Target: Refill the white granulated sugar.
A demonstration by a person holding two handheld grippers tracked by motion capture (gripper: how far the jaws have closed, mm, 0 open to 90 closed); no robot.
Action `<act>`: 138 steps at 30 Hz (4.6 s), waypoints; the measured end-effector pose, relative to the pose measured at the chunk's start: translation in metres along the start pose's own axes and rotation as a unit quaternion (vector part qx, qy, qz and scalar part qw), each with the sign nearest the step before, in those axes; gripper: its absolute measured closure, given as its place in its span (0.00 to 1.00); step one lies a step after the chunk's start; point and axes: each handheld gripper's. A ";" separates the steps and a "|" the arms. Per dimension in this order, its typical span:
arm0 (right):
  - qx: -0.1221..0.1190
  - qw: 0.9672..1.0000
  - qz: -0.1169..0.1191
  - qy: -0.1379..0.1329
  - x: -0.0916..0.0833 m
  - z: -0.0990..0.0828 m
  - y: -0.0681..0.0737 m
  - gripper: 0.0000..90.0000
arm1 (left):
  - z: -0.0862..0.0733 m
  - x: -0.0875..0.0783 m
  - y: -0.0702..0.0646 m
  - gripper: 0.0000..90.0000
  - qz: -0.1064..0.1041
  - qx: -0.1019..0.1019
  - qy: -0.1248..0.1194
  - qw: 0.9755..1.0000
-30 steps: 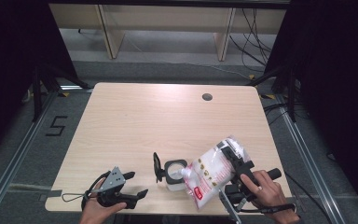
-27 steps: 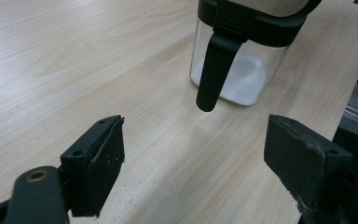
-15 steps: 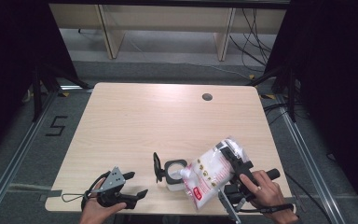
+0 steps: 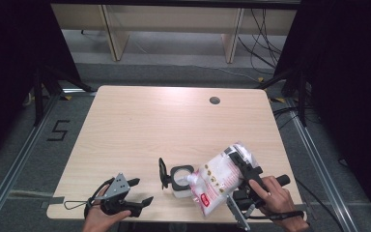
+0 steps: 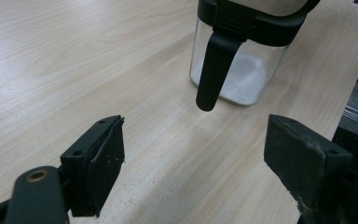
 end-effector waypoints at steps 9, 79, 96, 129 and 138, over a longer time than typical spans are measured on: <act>0.011 1.000 0.005 -0.003 0.001 -0.001 0.001 0.46 | 0.000 0.000 0.001 0.22 -0.002 0.012 0.001 1.000; -0.037 0.999 0.009 0.003 0.005 0.001 0.007 0.49 | 0.000 -0.002 0.001 0.22 0.003 -0.001 -0.002 1.000; -0.058 0.998 0.004 -0.005 0.005 0.001 0.004 0.49 | 0.000 -0.002 0.001 0.22 0.005 0.001 -0.001 1.000; -0.057 0.998 0.006 -0.002 0.004 0.002 0.002 0.49 | 0.000 -0.004 0.001 0.22 0.008 0.003 0.000 1.000; -0.060 0.998 0.006 -0.003 0.004 0.002 0.001 0.49 | -0.001 -0.003 0.000 0.26 0.001 0.013 0.002 1.000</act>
Point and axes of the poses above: each handheld gripper's, and its own axes: x roughly forward along the jaws, z roughly out of its top, y roughly to its left, and after that the axes turned 5 degrees about z, right-handed
